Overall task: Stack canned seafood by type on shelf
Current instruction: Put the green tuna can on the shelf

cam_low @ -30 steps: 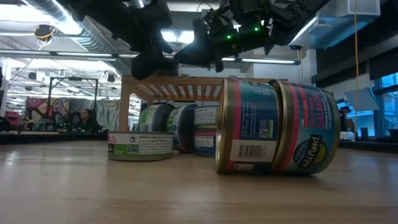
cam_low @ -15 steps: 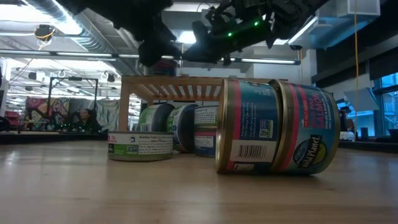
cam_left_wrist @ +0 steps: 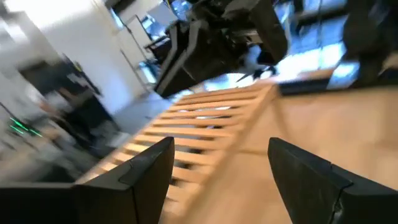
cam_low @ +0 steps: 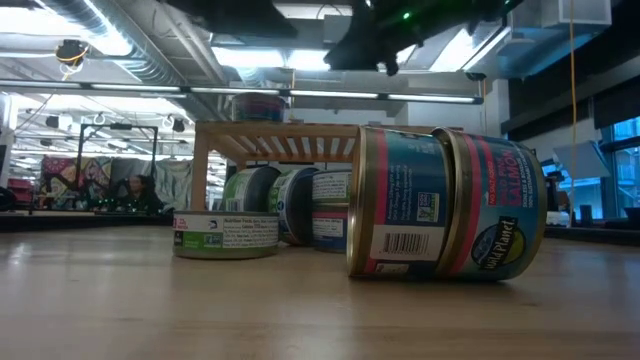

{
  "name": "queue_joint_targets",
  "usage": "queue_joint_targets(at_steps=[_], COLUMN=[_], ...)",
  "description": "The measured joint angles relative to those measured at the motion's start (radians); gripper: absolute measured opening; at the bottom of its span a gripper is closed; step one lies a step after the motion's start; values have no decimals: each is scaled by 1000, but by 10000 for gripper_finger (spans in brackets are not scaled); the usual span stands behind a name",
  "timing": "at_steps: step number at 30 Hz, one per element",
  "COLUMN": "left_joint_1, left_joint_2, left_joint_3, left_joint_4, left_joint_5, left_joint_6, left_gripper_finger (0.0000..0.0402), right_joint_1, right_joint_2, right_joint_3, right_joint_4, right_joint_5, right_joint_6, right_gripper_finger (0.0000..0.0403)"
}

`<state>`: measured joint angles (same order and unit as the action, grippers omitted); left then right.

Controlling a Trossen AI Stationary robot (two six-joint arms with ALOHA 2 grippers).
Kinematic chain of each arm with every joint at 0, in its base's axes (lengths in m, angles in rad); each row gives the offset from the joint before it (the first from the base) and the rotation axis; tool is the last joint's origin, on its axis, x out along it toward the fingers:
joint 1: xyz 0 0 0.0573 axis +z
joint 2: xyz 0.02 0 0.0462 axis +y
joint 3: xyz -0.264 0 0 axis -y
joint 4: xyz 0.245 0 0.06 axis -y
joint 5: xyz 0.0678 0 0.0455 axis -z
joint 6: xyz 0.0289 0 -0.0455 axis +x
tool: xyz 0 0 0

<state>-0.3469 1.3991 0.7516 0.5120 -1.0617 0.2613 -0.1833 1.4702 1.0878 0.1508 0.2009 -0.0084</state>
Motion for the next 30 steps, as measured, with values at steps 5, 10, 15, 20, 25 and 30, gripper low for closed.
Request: queue_joint_targets(at_steps=[5, 10, 15, 20, 25, 30], left_joint_1=[-71, -132, -176, -203, -199, -189], left_joint_2=[0, 0, 0, 0, 7, 35], left_joint_3=[0, 0, 0, 0, 0, 0], left_joint_4=[-17, -135, -334, -532, -643, -664], left_joint_5=[-1, -1, -1, 26, 72, 108], left_joint_6=[-249, -412, -648, -861, -1005, -1057], left_gripper_finger=[257, 257, 257, 257, 257, 257], right_joint_1=[0, 1, 1, 1, 1, 1], right_joint_2=[-81, -148, -186, -202, -202, -202], right_joint_3=[0, 0, 0, 0, -1, -1], right_joint_4=[-122, -251, -353, -433, -471, -495], right_joint_5=[-44, -124, -195, -195, -195, -195], right_joint_6=[0, 3, 3, 3, 3, 26], right_gripper_finger=[115, 115, 115, 115, 115, 115])
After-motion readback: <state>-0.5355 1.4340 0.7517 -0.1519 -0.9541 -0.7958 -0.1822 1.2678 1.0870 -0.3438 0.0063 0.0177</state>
